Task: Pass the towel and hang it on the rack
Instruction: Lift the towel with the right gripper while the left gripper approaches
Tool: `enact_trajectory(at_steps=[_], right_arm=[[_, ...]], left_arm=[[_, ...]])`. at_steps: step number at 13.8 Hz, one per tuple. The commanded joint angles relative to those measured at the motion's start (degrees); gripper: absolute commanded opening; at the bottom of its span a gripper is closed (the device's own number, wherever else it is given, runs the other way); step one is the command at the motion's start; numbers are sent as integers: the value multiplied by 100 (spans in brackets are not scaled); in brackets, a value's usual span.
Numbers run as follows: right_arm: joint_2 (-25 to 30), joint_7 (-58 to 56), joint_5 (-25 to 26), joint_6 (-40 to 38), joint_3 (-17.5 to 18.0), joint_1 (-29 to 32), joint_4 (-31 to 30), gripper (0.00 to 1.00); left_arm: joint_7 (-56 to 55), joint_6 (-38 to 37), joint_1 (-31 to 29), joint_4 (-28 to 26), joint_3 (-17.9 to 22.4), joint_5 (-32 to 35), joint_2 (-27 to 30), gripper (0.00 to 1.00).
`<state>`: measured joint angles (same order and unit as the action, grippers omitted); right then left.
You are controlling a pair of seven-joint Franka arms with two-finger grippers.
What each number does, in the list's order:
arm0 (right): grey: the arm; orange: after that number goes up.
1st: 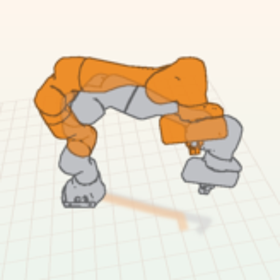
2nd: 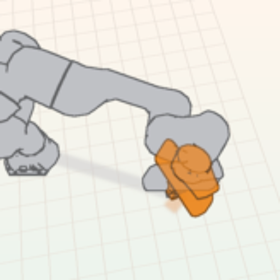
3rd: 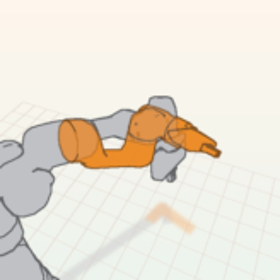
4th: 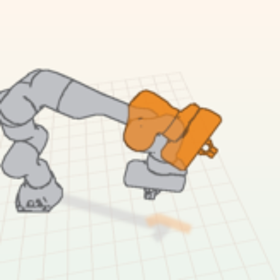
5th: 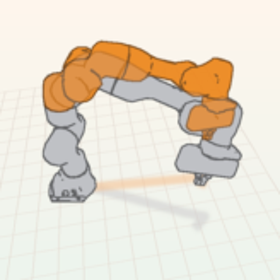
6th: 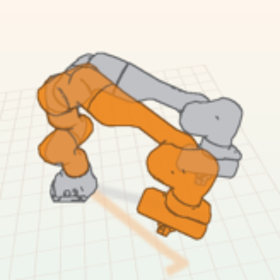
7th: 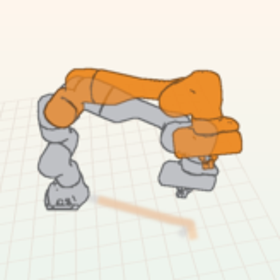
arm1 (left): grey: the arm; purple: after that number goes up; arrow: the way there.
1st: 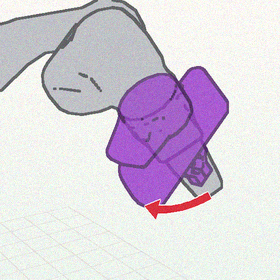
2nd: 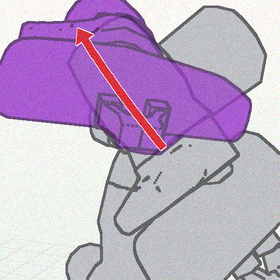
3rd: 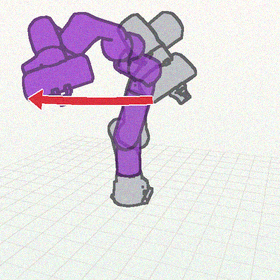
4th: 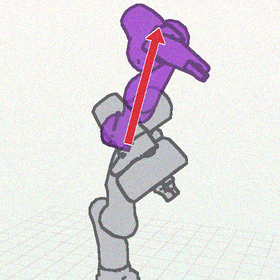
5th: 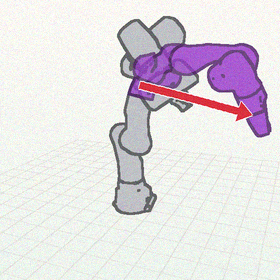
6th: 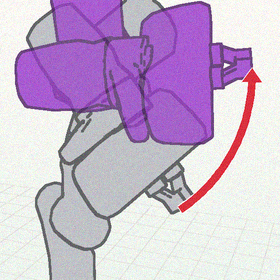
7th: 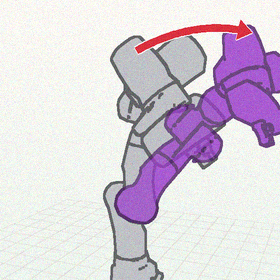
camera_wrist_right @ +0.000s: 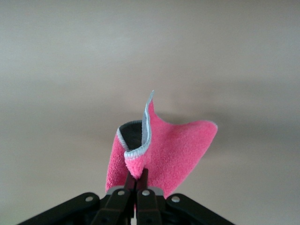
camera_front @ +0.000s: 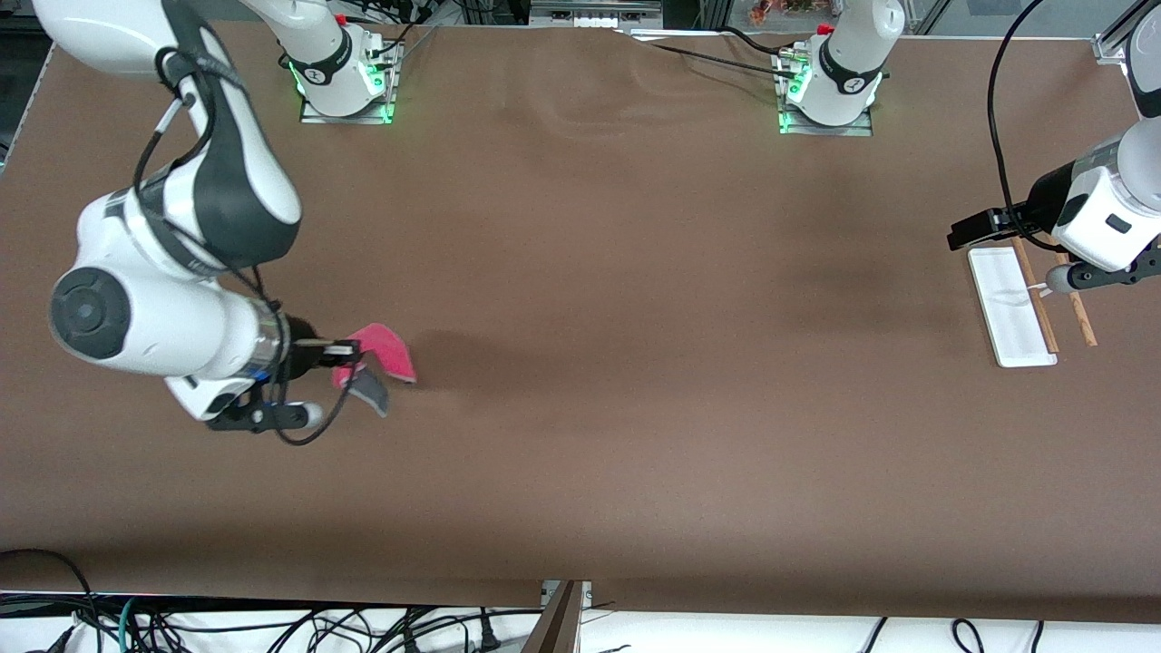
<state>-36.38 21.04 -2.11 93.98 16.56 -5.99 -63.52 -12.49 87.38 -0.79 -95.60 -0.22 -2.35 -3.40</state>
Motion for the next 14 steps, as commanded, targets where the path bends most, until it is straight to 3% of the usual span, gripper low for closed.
enact_trajectory(at_steps=[1,4,8,14], right_arm=[[26,1056,-18,-29,417,-156,6,1],[26,1840,-18,128,445,-691,59,1],[26,1974,0,515,427,-1290,252,1],[26,2879,-26,999,445,-1835,252,0]], left_arm=[[142,-107,-44,103,-22,50,-38,100],[439,-125,-53,112,-31,-2,-38,100],[606,-142,-44,138,-39,-64,-116,100],[2846,51,-157,86,-31,-966,-380,100]])
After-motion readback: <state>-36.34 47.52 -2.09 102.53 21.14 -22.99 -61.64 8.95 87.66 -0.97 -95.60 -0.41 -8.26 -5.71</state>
